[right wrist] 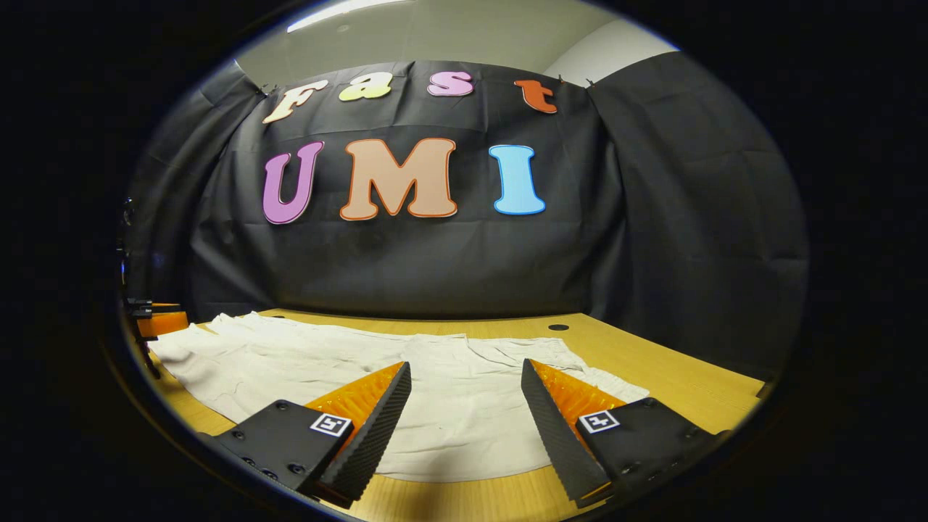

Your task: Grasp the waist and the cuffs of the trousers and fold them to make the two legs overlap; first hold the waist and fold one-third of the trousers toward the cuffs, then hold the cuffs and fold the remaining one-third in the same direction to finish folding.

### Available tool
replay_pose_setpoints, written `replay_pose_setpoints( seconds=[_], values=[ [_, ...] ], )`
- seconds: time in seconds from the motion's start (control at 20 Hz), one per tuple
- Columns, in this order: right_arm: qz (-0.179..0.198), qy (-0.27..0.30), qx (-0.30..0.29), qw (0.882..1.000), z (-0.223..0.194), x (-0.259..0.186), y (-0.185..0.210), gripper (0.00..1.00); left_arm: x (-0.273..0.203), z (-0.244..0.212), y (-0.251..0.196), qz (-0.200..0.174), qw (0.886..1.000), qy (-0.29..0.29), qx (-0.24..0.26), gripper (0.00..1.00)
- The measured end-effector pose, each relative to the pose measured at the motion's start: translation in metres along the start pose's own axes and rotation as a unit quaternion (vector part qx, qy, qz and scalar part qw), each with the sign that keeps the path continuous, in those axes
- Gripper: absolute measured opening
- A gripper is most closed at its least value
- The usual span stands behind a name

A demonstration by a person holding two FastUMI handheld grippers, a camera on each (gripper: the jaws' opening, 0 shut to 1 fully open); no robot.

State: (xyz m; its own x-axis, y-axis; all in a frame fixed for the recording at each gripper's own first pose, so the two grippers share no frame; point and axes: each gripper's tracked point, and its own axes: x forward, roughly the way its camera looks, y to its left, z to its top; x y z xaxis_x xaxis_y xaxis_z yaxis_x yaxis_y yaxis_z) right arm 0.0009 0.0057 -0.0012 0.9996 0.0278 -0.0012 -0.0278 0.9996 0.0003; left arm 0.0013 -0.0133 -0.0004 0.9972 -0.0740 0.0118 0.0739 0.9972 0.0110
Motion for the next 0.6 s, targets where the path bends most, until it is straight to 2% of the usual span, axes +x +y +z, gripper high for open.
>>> replay_pose_setpoints(
  seconds=[0.15, 0.35, 0.45, 0.5, 0.6],
  values=[
    [0.003, 0.001, 0.0, 1.0, 0.0, -0.001, 0.001, 0.98, -0.007, -0.004, 0.01, -0.004, 1.0, 0.014, 0.024, 0.9],
    [0.009, 0.001, 0.0, 1.0, 0.0, 0.0, 0.003, 0.98, -0.026, 0.004, 0.035, 0.001, 0.999, 0.032, 0.028, 0.88],
    [0.011, 0.001, 0.0, 1.0, -0.001, -0.001, 0.003, 0.98, -0.035, 0.009, 0.052, 0.004, 0.997, 0.047, 0.055, 0.89],
    [0.012, 0.002, 0.0, 1.0, -0.001, -0.001, 0.004, 0.98, -0.042, 0.008, 0.056, -0.004, 0.995, 0.062, 0.076, 0.88],
    [0.016, 0.002, 0.001, 1.0, 0.0, -0.001, 0.005, 0.98, -0.054, -0.004, 0.054, -0.048, 0.988, 0.1, 0.112, 0.89]
  ],
)
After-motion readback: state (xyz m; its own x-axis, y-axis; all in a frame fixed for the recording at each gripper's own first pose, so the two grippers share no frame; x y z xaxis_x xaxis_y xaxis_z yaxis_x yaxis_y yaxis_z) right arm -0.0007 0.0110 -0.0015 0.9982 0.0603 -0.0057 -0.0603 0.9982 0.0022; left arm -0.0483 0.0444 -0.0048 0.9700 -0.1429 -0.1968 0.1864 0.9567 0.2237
